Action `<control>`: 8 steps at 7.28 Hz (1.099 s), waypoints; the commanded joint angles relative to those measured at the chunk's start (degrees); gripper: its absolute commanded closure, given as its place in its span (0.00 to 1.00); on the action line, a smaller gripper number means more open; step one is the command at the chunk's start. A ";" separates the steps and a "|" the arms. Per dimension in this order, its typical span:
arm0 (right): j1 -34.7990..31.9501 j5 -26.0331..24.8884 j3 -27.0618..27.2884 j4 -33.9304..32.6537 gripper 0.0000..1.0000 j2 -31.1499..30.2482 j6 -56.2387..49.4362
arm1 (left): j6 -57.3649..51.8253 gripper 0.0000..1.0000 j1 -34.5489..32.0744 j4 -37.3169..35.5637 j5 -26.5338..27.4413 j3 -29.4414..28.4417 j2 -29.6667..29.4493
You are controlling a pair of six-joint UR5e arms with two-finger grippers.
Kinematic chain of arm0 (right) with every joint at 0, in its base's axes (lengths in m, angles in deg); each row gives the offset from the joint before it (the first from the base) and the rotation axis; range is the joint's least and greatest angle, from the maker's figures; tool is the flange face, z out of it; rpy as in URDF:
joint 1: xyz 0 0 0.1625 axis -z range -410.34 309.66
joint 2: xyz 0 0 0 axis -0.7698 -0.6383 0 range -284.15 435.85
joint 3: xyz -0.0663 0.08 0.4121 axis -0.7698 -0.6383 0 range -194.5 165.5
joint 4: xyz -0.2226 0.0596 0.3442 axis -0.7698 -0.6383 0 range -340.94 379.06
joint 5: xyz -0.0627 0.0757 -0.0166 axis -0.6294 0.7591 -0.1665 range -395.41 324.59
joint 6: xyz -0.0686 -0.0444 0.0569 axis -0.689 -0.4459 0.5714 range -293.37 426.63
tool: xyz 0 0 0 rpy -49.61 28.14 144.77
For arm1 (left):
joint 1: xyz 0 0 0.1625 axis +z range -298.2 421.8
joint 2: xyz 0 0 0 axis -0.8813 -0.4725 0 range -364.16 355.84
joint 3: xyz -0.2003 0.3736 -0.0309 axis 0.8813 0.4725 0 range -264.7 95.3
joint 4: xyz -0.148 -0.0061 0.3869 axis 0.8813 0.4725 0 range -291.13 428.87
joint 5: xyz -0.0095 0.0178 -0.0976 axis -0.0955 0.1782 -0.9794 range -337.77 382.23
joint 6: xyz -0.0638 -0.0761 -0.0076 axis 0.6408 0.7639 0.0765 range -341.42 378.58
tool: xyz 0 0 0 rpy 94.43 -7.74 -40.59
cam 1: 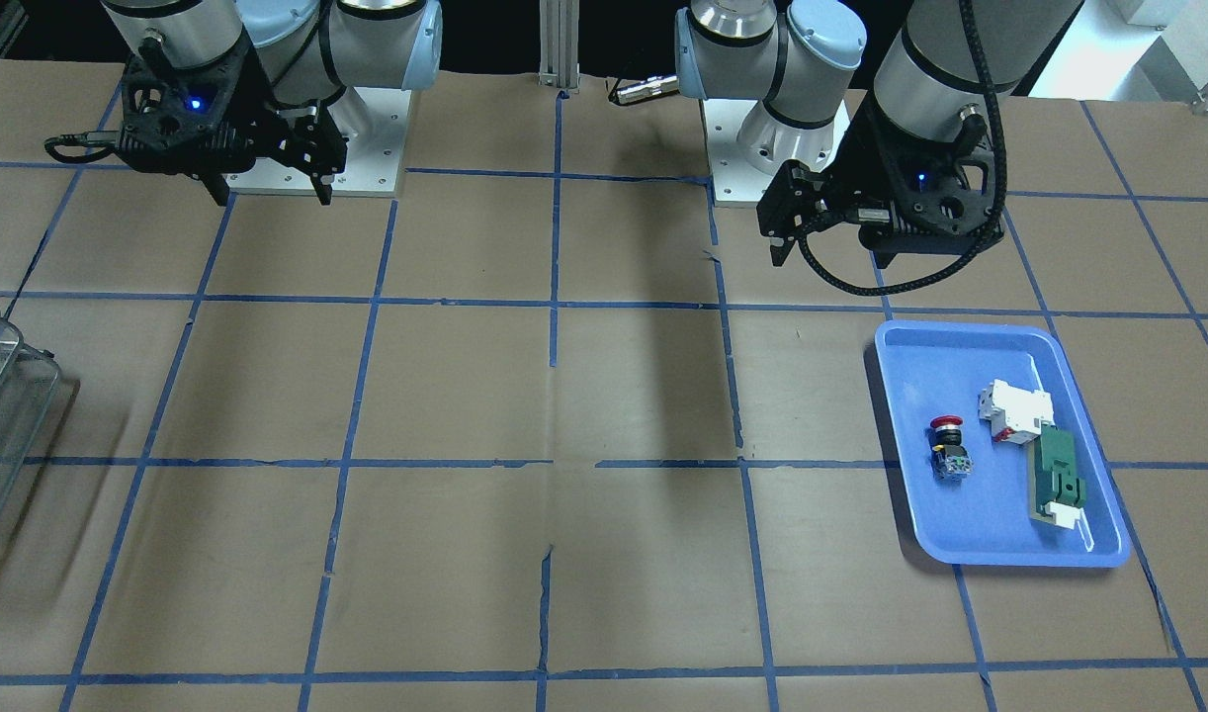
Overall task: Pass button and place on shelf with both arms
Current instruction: 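Lower the left gripper over the red push button in the blue tray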
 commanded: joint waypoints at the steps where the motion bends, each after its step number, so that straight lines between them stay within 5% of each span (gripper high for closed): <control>1: 0.00 0.08 0.07 -0.09 0.00 0.03 0.08 | 0.00 0.00 0.00 0.04 0.04 0.05 0.18; 4: 0.00 0.69 -0.02 -0.09 0.00 -0.06 0.17 | -0.70 0.00 2.01 0.12 1.17 0.65 0.18; 5: 0.00 0.87 -0.11 -0.09 0.00 -0.06 0.35 | -0.88 0.00 4.89 1.17 7.36 1.88 0.09; 8: 0.09 0.52 -0.11 -0.09 0.00 -0.06 0.35 | -14.87 0.00 17.90 -5.18 8.04 7.57 -3.15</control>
